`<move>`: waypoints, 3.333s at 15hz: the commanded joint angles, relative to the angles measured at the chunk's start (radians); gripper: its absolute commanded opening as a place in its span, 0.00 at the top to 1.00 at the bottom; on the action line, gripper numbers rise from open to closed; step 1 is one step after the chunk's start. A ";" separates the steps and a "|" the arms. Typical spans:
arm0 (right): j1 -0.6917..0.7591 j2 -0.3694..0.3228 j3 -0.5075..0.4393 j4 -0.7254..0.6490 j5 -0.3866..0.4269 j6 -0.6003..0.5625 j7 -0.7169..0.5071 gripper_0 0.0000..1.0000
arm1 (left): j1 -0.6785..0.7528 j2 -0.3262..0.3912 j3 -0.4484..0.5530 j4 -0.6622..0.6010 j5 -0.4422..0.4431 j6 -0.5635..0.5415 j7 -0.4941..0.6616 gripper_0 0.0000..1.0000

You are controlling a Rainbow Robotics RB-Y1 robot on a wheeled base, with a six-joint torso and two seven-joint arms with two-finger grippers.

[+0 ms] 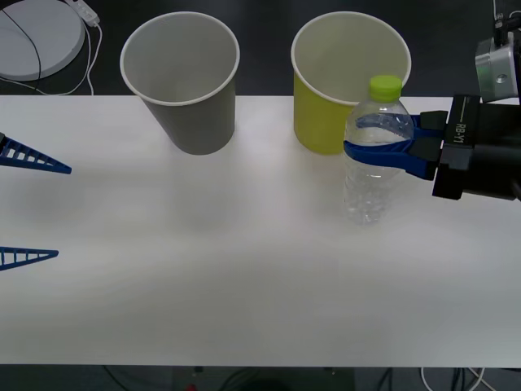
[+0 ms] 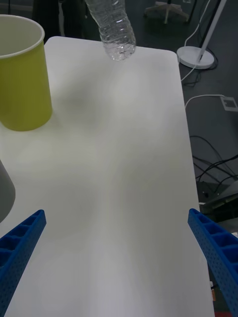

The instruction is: Put the can into the green bin and the plastic bottle into the gray bin

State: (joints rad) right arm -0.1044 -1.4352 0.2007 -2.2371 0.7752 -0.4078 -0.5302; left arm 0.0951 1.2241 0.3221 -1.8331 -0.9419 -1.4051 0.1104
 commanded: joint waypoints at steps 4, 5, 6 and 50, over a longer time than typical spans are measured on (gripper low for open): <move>-0.149 0.052 0.000 0.008 0.254 -0.101 -0.361 1.00 | 0.000 0.000 0.000 0.000 0.000 0.000 0.000 0.00; -0.176 0.067 0.000 0.011 0.300 -0.123 -0.421 1.00 | 0.000 0.000 0.000 0.000 0.000 0.000 0.000 0.00; -0.207 0.082 0.000 0.016 0.348 -0.148 -0.481 1.00 | 0.000 0.000 0.000 0.000 0.000 0.000 0.000 0.00; -1.663 0.552 0.990 1.090 0.225 -0.413 -0.844 1.00 | 0.000 0.000 0.000 0.000 0.000 0.000 0.000 0.00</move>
State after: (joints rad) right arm -1.7366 -0.9061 1.1566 -1.1933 1.0202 -0.8210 -1.3744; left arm 0.0951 1.2241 0.3221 -1.8331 -0.9418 -1.4051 0.1104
